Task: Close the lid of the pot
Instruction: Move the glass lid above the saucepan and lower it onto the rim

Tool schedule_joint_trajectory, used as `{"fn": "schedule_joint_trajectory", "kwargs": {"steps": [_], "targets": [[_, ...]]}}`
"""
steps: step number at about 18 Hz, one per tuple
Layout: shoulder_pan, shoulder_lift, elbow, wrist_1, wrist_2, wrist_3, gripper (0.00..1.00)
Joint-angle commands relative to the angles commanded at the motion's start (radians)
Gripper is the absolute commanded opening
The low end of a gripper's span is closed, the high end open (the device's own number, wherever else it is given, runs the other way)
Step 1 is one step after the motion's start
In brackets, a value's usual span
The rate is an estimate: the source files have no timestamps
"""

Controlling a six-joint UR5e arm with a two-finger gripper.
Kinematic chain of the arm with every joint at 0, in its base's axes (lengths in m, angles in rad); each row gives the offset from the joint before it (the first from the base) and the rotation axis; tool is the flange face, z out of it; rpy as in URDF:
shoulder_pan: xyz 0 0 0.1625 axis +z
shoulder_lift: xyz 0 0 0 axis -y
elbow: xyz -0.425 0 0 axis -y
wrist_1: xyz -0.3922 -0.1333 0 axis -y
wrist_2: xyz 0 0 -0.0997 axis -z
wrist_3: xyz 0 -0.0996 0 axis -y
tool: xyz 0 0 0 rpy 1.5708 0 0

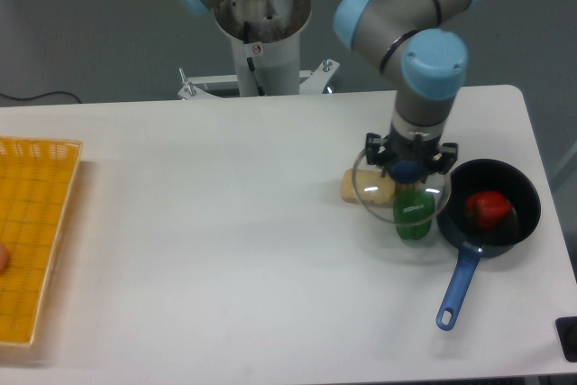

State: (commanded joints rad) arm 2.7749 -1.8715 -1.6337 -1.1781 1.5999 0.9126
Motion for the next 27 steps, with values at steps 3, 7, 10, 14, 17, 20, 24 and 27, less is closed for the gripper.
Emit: {"fn": "schedule_joint_trajectory", "kwargs": {"steps": [3,7,10,14,17,20,24,27], "targets": [[0.02,-0.005,0.006,0.003,0.003,0.014,0.55],[0.041,-0.028,0.023,0.012,0.005,0.022,0.55],[0.045,-0.052,0.048,0.012,0.028,0.051,0.55],[0.06,-0.081,0.071,0.018,0.032,0.067,0.55],[0.071,-0.1,0.087,0.02,0.032,0.086,0.55],[0.072,-0.11,0.094,0.035,0.032,0.086,0.55],[0.074,-0.126,0.114,0.038,0.029,0.088,0.55],[0.087,-0.132,0.123,0.046,0.025,0.094,0.55]]}}
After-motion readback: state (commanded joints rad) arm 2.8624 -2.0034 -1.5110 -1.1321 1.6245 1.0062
